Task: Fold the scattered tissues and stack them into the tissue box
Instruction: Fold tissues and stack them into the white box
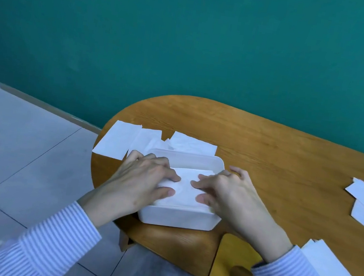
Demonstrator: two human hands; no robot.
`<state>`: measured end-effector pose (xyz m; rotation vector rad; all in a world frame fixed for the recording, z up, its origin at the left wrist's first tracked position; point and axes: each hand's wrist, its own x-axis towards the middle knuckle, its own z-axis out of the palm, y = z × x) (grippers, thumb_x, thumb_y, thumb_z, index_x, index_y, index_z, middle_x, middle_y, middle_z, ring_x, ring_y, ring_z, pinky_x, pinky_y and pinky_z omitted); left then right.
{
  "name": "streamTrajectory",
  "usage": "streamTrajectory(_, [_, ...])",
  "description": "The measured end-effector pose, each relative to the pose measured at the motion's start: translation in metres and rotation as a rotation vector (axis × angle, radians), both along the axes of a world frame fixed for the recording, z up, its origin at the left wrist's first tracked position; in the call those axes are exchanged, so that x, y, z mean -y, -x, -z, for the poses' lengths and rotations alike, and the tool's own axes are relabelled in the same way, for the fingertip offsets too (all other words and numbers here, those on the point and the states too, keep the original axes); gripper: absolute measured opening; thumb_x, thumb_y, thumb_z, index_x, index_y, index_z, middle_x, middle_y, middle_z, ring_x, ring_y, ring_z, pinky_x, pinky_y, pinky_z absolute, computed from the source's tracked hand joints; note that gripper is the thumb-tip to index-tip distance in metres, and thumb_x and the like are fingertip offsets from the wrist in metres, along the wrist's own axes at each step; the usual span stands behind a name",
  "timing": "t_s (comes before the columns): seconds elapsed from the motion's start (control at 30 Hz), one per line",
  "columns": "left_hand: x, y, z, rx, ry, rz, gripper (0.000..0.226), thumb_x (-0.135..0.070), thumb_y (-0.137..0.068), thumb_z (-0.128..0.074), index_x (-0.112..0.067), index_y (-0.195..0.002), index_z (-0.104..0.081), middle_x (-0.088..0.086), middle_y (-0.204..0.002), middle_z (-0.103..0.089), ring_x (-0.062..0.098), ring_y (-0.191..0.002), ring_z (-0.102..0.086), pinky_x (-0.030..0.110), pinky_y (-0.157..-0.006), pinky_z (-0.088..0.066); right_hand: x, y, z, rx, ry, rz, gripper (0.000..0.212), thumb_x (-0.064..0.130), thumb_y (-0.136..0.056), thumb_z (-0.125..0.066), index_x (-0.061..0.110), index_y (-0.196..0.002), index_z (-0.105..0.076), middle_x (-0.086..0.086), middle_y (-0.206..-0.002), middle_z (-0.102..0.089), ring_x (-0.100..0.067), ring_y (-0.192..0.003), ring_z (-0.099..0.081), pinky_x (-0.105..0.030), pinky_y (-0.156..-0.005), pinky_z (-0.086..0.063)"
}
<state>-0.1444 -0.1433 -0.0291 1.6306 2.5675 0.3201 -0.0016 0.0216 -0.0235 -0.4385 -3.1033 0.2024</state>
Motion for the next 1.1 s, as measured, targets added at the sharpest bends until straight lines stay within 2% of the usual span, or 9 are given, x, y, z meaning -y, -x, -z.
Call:
streamTrajectory(0.1, [-0.002,0.0,-0.007,-0.027,0.041,0.019,0.036,-0.05,-0.1,-0.05,-0.044,-0.135,-0.054,-0.019,-0.126,-0.052,0.005,-0.123,-0.042,0.034,-0.101,-0.025,-0.005,0.0,0.0,-0.014,0.01,-0.028,0.04,0.045,-0.096,-0.055,0.041,-0.135,-0.054,0.019,-0.142,-0.052,-0.008,-0.132,-0.043,-0.034,-0.117,-0.013])
streamTrajectory(0.17, [-0.002,0.0,-0.011,-0.021,0.041,0.018,0.036,-0.049,-0.1,-0.049,-0.043,-0.135,-0.054,-0.02,-0.129,-0.052,0.006,-0.126,-0.042,0.034,-0.1,-0.026,-0.009,-0.002,0.001,-0.061,0.096,-0.049,0.039,0.047,-0.095,-0.055,0.042,-0.134,-0.055,0.019,-0.141,-0.054,-0.008,-0.132,-0.042,-0.033,-0.115,-0.018])
streamTrajectory(0.27, [-0.004,-0.004,-0.02,0.01,-0.041,-0.004,0.035,-0.052,-0.099,-0.05,-0.041,-0.132,-0.056,-0.021,-0.133,-0.054,0.008,-0.126,-0.043,0.034,-0.1,-0.029,-0.016,-0.015,-0.007,-0.202,0.219,-0.05,0.038,0.045,-0.094,-0.059,0.042,-0.132,-0.056,0.015,-0.143,-0.053,-0.012,-0.131,-0.046,-0.038,-0.111,-0.032])
streamTrajectory(0.4, [-0.02,-0.028,-0.025,0.012,-0.196,0.053,0.039,-0.049,-0.1,-0.049,-0.04,-0.138,-0.052,-0.022,-0.143,-0.049,0.006,-0.131,-0.04,0.029,-0.103,-0.027,-0.026,-0.056,-0.018,-0.336,0.234,0.049,0.036,0.042,-0.094,-0.061,0.042,-0.13,-0.059,0.014,-0.144,-0.051,-0.01,-0.132,-0.045,-0.039,-0.11,-0.035])
streamTrajectory(0.57, [-0.068,-0.079,-0.018,0.064,-0.251,0.227,0.04,-0.047,-0.102,-0.048,-0.04,-0.141,-0.05,-0.022,-0.148,-0.045,0.001,-0.136,-0.038,0.023,-0.107,-0.024,-0.054,-0.135,-0.009,-0.26,0.211,0.207,0.032,0.044,-0.095,-0.058,0.043,-0.127,-0.061,0.013,-0.144,-0.051,-0.009,-0.129,-0.047,-0.032,-0.108,-0.034])
streamTrajectory(0.77, [-0.125,-0.136,0.014,0.092,-0.181,0.403,0.042,-0.048,-0.103,-0.046,-0.039,-0.144,-0.048,-0.021,-0.153,-0.041,0.001,-0.141,-0.033,0.025,-0.107,-0.026,-0.076,-0.227,0.014,-0.223,0.212,0.417,0.027,0.045,-0.098,-0.051,0.045,-0.122,-0.062,0.02,-0.139,-0.053,-0.009,-0.125,-0.047,-0.033,-0.104,-0.036])
streamTrajectory(0.93, [-0.157,-0.168,0.041,0.144,-0.082,0.511,0.044,-0.049,-0.103,-0.043,-0.04,-0.146,-0.044,-0.022,-0.156,-0.034,-0.003,-0.145,-0.026,0.032,-0.116,-0.028,-0.084,-0.274,0.042,-0.145,0.197,0.52,0.029,0.042,-0.099,-0.051,0.043,-0.127,-0.059,0.017,-0.139,-0.054,-0.013,-0.121,-0.05,-0.032,-0.101,-0.037])
streamTrajectory(1.03, [-0.171,-0.186,0.05,0.173,0.002,0.583,0.045,-0.047,-0.105,-0.041,-0.039,-0.149,-0.041,-0.025,-0.16,-0.025,-0.006,-0.146,-0.02,0.033,-0.117,-0.025,-0.085,-0.286,0.066,-0.067,0.174,0.52,0.039,0.047,-0.099,-0.049,0.043,-0.137,-0.048,0.014,-0.148,-0.044,-0.016,-0.129,-0.046,-0.032,-0.103,-0.036])
streamTrajectory(1.1, [-0.178,-0.196,0.055,0.161,0.064,0.626,0.044,-0.046,-0.105,-0.04,-0.039,-0.149,-0.043,-0.025,-0.161,-0.021,-0.005,-0.147,-0.017,0.038,-0.118,-0.025,-0.083,-0.293,0.079,-0.048,0.165,0.489,0.042,0.043,-0.099,-0.05,0.041,-0.14,-0.044,0.011,-0.153,-0.038,-0.019,-0.138,-0.039,-0.036,-0.106,-0.037])
